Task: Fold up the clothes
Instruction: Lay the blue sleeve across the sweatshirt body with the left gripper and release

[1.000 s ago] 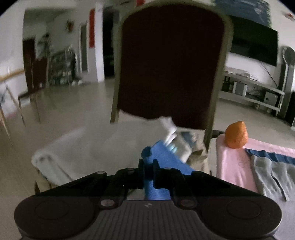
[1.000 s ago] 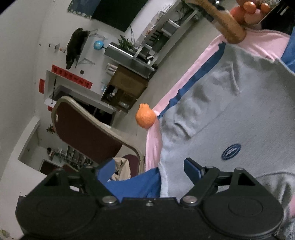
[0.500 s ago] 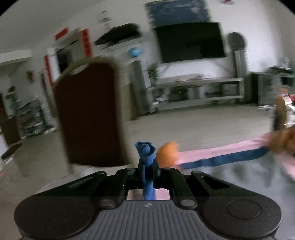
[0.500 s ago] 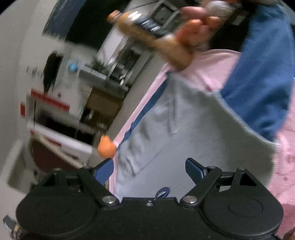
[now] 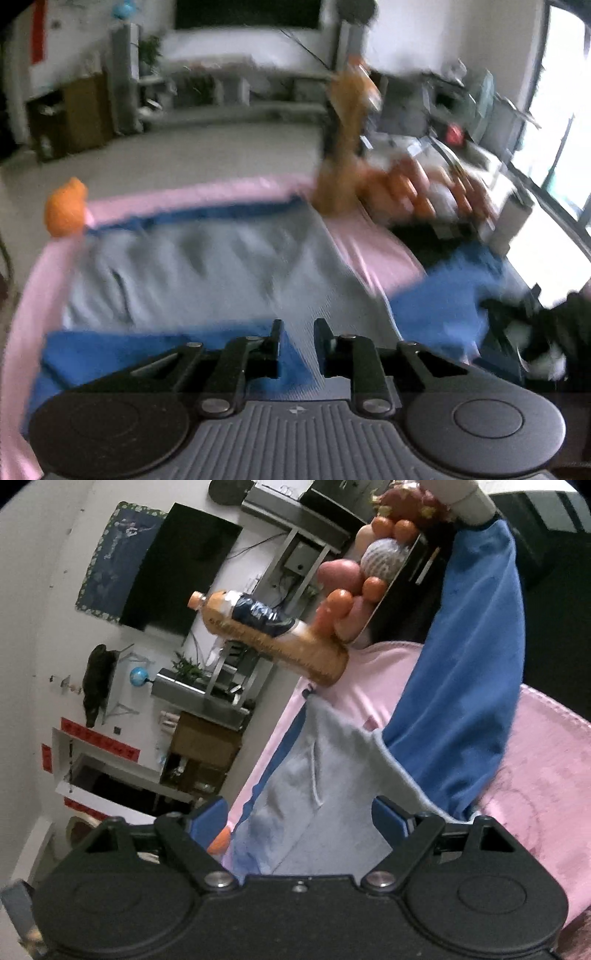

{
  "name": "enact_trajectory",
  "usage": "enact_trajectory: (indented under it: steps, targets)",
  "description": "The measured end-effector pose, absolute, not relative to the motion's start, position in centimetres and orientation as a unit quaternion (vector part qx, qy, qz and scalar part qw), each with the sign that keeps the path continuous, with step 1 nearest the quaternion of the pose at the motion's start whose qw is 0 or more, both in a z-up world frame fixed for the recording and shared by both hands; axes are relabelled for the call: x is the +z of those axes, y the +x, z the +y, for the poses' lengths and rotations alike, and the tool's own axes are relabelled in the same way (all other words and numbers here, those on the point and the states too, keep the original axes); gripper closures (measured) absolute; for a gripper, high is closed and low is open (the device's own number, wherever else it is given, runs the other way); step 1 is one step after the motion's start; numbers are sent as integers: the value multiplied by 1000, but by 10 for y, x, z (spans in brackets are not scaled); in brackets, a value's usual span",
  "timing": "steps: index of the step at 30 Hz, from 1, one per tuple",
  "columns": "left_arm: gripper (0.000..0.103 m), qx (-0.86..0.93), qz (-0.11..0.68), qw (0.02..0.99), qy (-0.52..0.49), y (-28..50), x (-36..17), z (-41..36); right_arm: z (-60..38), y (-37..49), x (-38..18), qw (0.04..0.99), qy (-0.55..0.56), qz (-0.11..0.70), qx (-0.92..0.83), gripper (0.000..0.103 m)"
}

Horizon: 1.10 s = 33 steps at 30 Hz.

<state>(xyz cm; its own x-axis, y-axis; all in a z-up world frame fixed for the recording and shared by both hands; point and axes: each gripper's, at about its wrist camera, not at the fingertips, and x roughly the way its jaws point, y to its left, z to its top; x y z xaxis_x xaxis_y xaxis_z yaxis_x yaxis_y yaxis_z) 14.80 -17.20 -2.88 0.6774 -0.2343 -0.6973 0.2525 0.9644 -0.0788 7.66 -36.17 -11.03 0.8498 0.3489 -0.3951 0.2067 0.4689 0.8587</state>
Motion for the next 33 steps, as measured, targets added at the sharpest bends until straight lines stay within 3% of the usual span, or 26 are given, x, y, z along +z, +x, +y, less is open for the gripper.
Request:
enact_trajectory:
  steps: [4,8,15,19,21,23,24,27,28,29,33]
  targets:
    - [77,-155,381,911,40,118,-36,-150,-363,75,-107,821,501,270,40,18]
    - [75,-105,364,925,36,111,-29,-65,-349,81,-99,838,470,273,51,18]
    - [84,13,351,936,-4,119,-35,52,-298,127,-76,845,414,312,132,18]
    - [87,75,375,924,-19,131,-74,74,-269,177,-83,845,367,364,141,19]
    - [92,96,406,908,-28,138,-92,76,-261,194,-103,845,345,392,113,35]
    - [94,96,422,901,-19,142,-101,73,-252,206,-123,845,317,422,82,74]
    - [94,90,427,900,-7,143,-104,70,-248,212,-133,843,305,437,67,76]
    - [93,79,463,881,49,151,-122,56,-235,226,-144,835,291,461,71,71]
    - [93,75,475,874,67,154,-128,51,-229,230,-146,838,277,465,72,57]
    - [92,73,483,868,83,155,-133,47,-223,233,-148,841,261,470,69,51]
    - [92,73,482,867,97,153,-132,44,-197,240,-160,857,177,481,62,51]
